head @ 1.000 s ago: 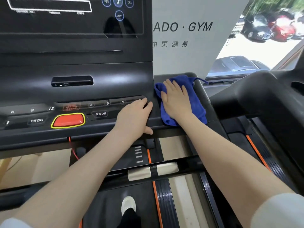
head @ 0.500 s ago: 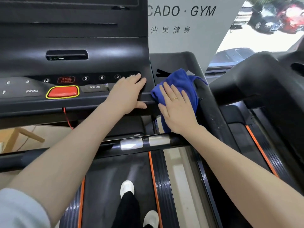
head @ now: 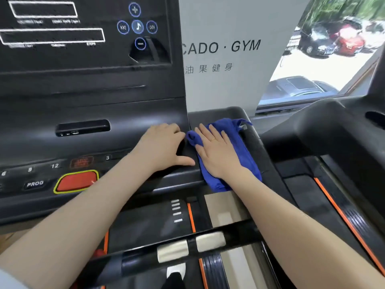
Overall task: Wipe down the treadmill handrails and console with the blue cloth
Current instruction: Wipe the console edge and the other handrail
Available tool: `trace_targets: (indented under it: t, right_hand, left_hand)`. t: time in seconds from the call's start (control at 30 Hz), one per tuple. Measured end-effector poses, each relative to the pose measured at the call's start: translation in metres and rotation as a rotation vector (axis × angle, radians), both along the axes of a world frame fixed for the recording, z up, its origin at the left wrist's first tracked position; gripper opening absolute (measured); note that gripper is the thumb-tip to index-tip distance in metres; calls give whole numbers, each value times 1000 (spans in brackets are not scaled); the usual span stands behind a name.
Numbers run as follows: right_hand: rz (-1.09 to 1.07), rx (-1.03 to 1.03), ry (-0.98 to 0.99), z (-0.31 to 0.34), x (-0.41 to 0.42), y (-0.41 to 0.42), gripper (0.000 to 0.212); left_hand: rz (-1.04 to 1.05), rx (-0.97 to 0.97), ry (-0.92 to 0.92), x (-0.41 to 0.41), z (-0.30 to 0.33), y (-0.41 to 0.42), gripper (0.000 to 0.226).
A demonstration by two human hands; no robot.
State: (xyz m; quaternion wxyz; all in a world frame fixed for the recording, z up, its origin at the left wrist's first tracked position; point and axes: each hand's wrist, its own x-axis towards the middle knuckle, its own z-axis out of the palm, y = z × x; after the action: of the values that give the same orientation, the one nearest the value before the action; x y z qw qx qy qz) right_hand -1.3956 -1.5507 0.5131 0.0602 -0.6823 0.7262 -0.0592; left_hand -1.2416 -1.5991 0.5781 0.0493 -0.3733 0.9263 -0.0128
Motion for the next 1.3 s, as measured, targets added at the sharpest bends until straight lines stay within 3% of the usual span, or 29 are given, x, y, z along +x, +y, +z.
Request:
trace_targets:
  t: [0.23,0.43,0.57,0.7,1.03,1.2,1.3]
  right_hand:
    - [-54,-1,37,6,-9,-66,52]
    - [-31,52,76,13,-39,-112,50]
    - [-204,27,173,18,-73,-122,38]
    - [-408,6,185,20,-90,-119,44]
    - [-4,3,55,8,-26,-74,52]
    - [57,17,66,7,-38,-76,51]
    - [-51,11,77,4,-53,-88,50]
  left_hand:
    - [-102,-90,-109,-18,8,-47,114]
    - [-222,-28,-126,-28,-2,-58,110]
    - [-226,-2,-138,-28,-8,-63,107]
    - [-223,8,-139,-28,-8,-64,107]
    - [-206,22,-174,-33,1,-58,106]
    - [-178,-30,-241,-53,6,-46,97]
    - [-174,33,-284,-71,1,-30,103]
